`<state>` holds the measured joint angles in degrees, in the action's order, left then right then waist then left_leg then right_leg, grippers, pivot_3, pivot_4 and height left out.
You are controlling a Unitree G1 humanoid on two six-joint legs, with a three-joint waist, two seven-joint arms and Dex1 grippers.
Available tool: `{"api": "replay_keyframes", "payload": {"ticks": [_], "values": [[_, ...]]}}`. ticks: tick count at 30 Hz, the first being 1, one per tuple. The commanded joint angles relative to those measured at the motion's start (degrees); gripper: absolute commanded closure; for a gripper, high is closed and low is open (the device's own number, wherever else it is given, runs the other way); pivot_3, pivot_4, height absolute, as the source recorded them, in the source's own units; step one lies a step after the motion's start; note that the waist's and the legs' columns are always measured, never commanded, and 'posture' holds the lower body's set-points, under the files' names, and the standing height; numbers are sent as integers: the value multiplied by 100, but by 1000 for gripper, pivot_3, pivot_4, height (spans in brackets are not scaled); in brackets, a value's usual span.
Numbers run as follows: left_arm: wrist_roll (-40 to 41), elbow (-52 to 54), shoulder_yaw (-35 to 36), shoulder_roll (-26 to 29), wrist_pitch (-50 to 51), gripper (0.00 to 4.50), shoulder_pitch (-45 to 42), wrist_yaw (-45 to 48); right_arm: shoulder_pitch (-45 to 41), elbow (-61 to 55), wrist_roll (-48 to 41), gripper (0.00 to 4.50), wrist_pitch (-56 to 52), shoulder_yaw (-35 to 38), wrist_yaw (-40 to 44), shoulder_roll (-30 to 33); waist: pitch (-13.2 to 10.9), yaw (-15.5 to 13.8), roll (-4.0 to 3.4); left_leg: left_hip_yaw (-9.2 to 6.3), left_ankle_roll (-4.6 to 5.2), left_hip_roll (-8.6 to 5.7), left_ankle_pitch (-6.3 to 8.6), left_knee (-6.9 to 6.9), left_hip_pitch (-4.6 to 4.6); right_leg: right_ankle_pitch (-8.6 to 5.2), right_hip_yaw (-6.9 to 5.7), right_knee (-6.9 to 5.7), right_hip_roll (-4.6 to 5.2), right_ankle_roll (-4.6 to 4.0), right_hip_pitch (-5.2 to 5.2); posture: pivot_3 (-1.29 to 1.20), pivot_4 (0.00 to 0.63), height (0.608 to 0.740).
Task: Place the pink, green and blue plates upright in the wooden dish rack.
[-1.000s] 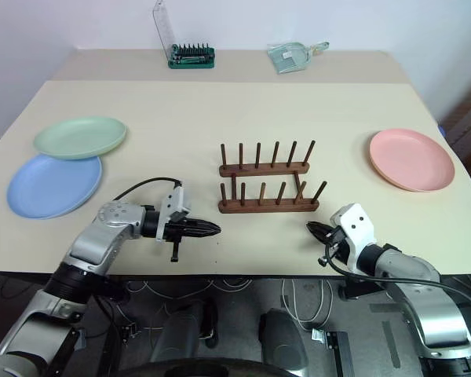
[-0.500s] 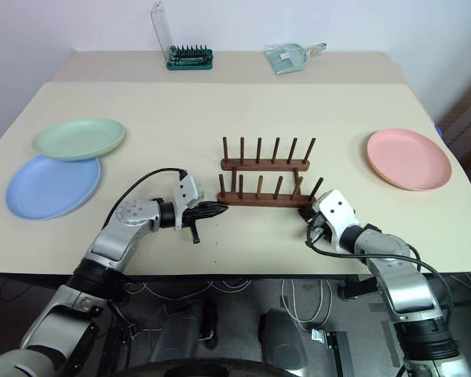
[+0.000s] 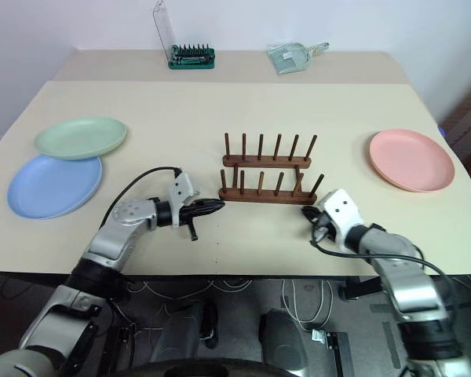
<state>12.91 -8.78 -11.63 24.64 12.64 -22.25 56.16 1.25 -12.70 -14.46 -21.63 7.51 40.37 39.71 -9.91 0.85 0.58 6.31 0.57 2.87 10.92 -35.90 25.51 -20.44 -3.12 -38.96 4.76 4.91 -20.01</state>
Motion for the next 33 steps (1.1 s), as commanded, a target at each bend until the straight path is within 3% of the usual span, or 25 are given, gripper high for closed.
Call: {"api": "replay_keyframes", "payload": {"ticks": [1, 6, 15, 24, 27, 33], "values": [[433, 604, 109, 187, 200, 4500, 222, 480, 76, -443, -320, 2713, -253, 821, 153, 417, -1, 2, -1, 0, 0, 0, 0, 0, -1, 0, 0, 0, 1, 0, 0, 0, 150, 732], [406, 613, 63, 181, 154, 4500, 205, 561, -14, 55, -76, 169, -138, 1226, 210, 958, -1, -7, 0, -1, 2, -1, 2, 1, -5, 0, 1, 1, 5, -1, 4, 0, 150, 732], [259, 89, -150, -97, -428, 4500, 71, 864, -1694, 2811, 1458, 68, 852, 113, -586, 1140, -2, 18, -4, 9, -22, 0, -14, 2, -3, 0, 2, -1, -2, -1, -7, 0, 150, 732], [213, -369, -21, -164, -673, 4500, -166, 944, -3150, 5219, 1987, 68, 1583, -502, -712, 1045, -3, 13, -6, 20, -29, 0, -19, -7, -2, 0, 4, -4, -6, 1, -6, 0, 150, 732], [172, -437, -8, -182, -812, 4500, -198, 904, -3369, 5622, 1970, 850, 1715, -556, -633, 1013, -4, 11, -6, 20, -30, 0, -19, -7, -2, 0, 5, -3, -6, 2, -5, 0, 150, 732], [260, -127, 70, -142, -682, 4500, -243, 869, -3411, 5792, 1961, 3941, 1899, -592, -636, 987, -4, 8, -6, 20, -30, 0, -20, -11, -2, 0, 4, -4, -5, 2, -2, 0, 150, 732]]}}
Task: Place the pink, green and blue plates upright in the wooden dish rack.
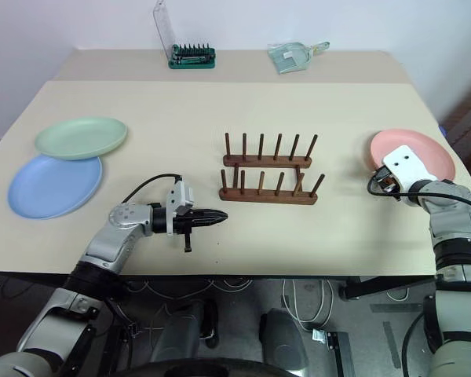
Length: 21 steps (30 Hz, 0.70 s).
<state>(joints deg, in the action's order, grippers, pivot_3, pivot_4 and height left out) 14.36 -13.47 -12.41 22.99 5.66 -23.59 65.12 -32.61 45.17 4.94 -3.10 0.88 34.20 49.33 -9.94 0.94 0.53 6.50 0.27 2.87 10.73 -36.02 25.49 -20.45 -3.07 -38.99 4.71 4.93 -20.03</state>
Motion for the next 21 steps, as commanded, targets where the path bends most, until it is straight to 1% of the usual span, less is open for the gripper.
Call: {"api": "replay_keyframes", "payload": {"ticks": [1, 4, 7, 10, 14, 17, 19, 21], "values": [[137, 442, 158, 30, 76, 4500, -120, -45, 10, -43, 7, 4468, 45, 83, -27, 25, 0, 1, 0, 0, 0, 0, 0, 0, 0, 0, 0, 0, 1, 0, 0, 0, 150, 732], [200, 762, 170, 42, 325, 4500, -160, -108, 219, -367, -15, 4468, 11, 167, -120, 65, 0, 0, 0, -1, 0, 1, 0, 2, 0, 0, 0, 0, 1, 0, 0, 0, 150, 732], [238, 951, 159, 34, 488, 4500, -175, -170, 589, -994, 16, 4468, -54, 290, -286, 188, 0, -7, 0, -1, 0, 1, 0, 2, 0, 0, 0, 0, 2, 0, 1, 0, 150, 732], [244, 1020, 161, 26, 552, 4500, -172, -239, 1120, -2108, 94, 4468, -195, 564, -451, 415, -4, -15, -8, -1, 0, 1, 0, 2, 1, -1, 1, 0, 1, 1, 0, 0, 150, 732], [248, 812, 214, -42, 372, 4500, -85, -258, 1595, -3894, -357, 4468, -628, 1345, -335, 517, -12, 17, -29, 0, -1, 0, -1, 2, 3, -1, 7, -3, 2, 2, -6, 0, 150, 732], [327, 954, 283, 29, 362, 4500, 93, -215, 1634, -5511, -1628, 4468, -1085, 1948, 172, 271, -12, 35, -30, 1, -6, 5, -3, 6, -3, -1, 13, -8, -2, 2, -8, 0, 150, 732], [347, 1005, 288, 46, 381, 4500, 123, -200, 1430, -6428, -2869, 4468, -1805, 2257, 312, 44, -14, 24, -25, -3, -7, 9, -3, 14, -6, -2, 16, -8, -7, 1, -8, 0, 150, 732], [361, 1035, 271, 39, 414, 4500, 108, -194, 1269, -7022, -4153, 4468, -2503, 2484, 323, -173, -14, -11, -20, -11, -5, 9, -2, 14, -2, -1, 15, -7, -7, 0, -7, 0, 150, 732]]}}
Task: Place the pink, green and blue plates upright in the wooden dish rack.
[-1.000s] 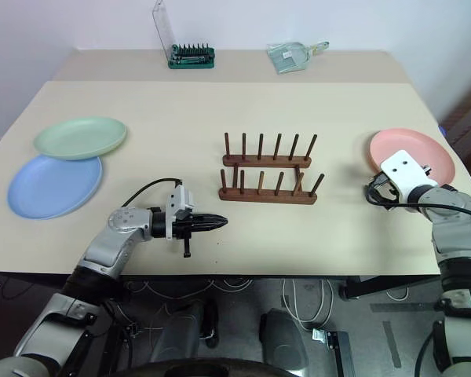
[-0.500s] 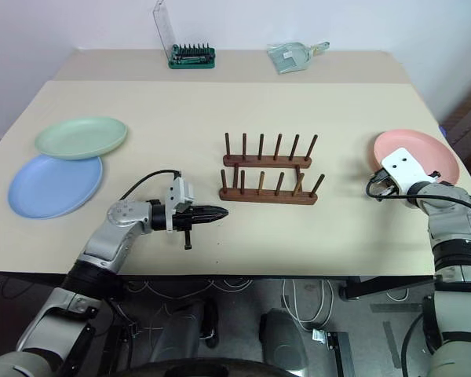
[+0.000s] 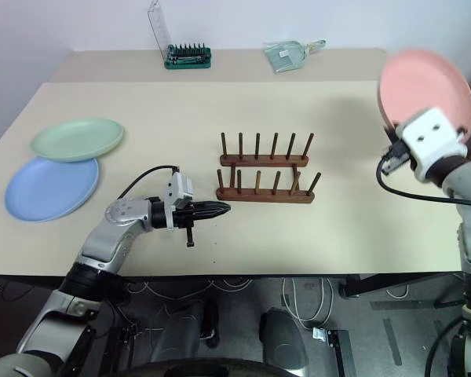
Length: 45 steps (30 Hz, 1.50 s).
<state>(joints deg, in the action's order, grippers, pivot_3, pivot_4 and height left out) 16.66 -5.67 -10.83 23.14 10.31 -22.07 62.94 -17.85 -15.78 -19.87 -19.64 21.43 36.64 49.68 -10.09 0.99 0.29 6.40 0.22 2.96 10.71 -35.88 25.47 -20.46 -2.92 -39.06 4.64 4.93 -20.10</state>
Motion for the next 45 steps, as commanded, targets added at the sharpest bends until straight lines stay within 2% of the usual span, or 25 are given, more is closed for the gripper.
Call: {"api": "replay_keyframes", "payload": {"ticks": [1, 6, 12, 40, 43, 44, 45], "values": [[134, 267, 101, 14, -32, 4500, -59, 20, -278, -1097, -2210, 4468, -1096, 516, 18, -329, 0, -29, 9, -1, 16, -1, 11, 0, 0, 0, -2, 2, 5, 0, 4, 0, 150, 732], [159, 407, 122, -19, 107, 4500, -105, -68, -365, -1360, -4499, 4468, -1778, 836, -808, -1083, 0, -38, 19, -13, 53, -14, 33, -5, 6, 1, -26, 36, 30, 1, 29, 0, 150, 732], [205, 653, 144, 12, 327, 4500, -32, -175, -156, -1125, -5727, 4468, -1970, 977, -1325, -1383, 0, -28, 18, -13, 57, -17, 35, -2, 8, 2, -30, 43, 32, 2, 30, 0, 150, 732], [392, 1107, 157, 111, 779, 4500, 12, -449, 540, -438, -5931, 4468, -2038, 609, -1563, -1862, 0, -26, 16, -13, 58, -16, 35, 1, 8, 2, -29, 46, 28, 3, 28, 0, 150, 732], [391, 1110, 155, 105, 778, 4500, 13, -457, 554, -429, -5911, 3453, -2040, 603, -1559, -1874, 0, -22, 16, -12, 57, -16, 35, 2, 8, 1, -29, 46, 28, 3, 27, 0, 150, 732], [392, 1112, 155, 104, 780, 4500, 14, -459, 553, -427, -5887, 2847, -2032, 604, -1569, -1871, 0, -24, 16, -13, 57, -16, 35, 2, 8, 1, -29, 46, 28, 3, 27, 0, 150, 732], [395, 1113, 157, 103, 784, 4500, 17, -461, 546, -425, -5840, 2530, -2012, 605, -1582, -1865, 0, -25, 16, -12, 57, -16, 35, 3, 8, 1, -29, 47, 28, 3, 27, 0, 150, 732]]}}
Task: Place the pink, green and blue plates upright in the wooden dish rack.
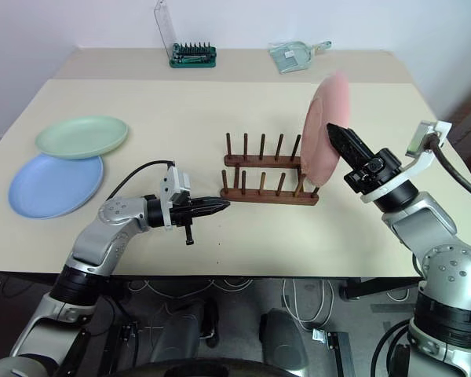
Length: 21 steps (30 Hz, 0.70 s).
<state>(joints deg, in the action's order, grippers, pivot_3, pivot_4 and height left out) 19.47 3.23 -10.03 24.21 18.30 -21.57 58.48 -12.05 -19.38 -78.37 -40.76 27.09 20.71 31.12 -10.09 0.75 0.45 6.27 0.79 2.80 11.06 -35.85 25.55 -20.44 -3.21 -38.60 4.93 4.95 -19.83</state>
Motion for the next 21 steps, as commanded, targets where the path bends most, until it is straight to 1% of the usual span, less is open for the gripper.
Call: {"api": "replay_keyframes", "payload": {"ticks": [1, 2, 3, 10, 14, 16, 19, 21], "values": [[118, 222, 79, -5, -12, 4500, -31, -17, -49, -58, 77, 2003, 127, 39, -13, -3, 0, -2, 0, 0, 0, 0, 0, 0, 0, 0, 0, 0, 0, 0, 0, 0, 150, 732], [121, 222, 81, -7, -10, 4500, -27, -20, -75, -39, 178, 1447, 169, 40, -41, 5, 0, -2, 0, 0, 0, 0, 0, 0, 0, 0, 0, 2, 0, 0, 0, 0, 150, 732], [123, 222, 85, -8, -11, 4500, -20, -23, -119, -11, 288, 1062, 236, 52, -61, 5, 0, -2, 0, 0, 0, 0, 0, 0, 0, 0, 0, 3, 0, 0, 0, 0, 150, 732], [107, 179, 144, -11, -89, 4500, 15, -68, -468, 170, 832, 1062, 665, 267, -78, 157, 0, -3, 0, 1, 0, 0, 0, 5, 1, 0, 0, 6, 0, 0, -2, 0, 150, 732], [245, 216, 356, -12, -44, 4500, 18, -182, -662, 114, 1585, 1062, 972, 332, 66, 672, -1, -6, -1, 3, 0, -3, 0, 10, 4, 0, 0, 14, 1, 0, -4, 0, 150, 732], [325, 246, 485, 1, 0, 4500, 18, -272, -795, 92, 1828, 1062, 1089, 381, 136, 917, -1, -6, -2, 3, -1, -3, -1, 11, 5, 0, 0, 14, 1, 1, -7, 0, 150, 732], [461, 357, 782, 76, 95, 4500, 85, -471, -1008, -168, 2212, 1062, 1121, 258, 415, 1480, -2, 2, -3, 4, -2, -2, -2, 14, 5, 0, 0, 15, 0, 1, -8, 0, 150, 732], [406, 364, 898, 183, 102, 3968, 157, -593, -1147, -427, 2505, 1007, 1074, -54, 646, 1853, -1, 13, -4, 4, -4, -2, -3, 19, 4, 0, 0, 17, -1, 1, -9, 0, 150, 732]]}}
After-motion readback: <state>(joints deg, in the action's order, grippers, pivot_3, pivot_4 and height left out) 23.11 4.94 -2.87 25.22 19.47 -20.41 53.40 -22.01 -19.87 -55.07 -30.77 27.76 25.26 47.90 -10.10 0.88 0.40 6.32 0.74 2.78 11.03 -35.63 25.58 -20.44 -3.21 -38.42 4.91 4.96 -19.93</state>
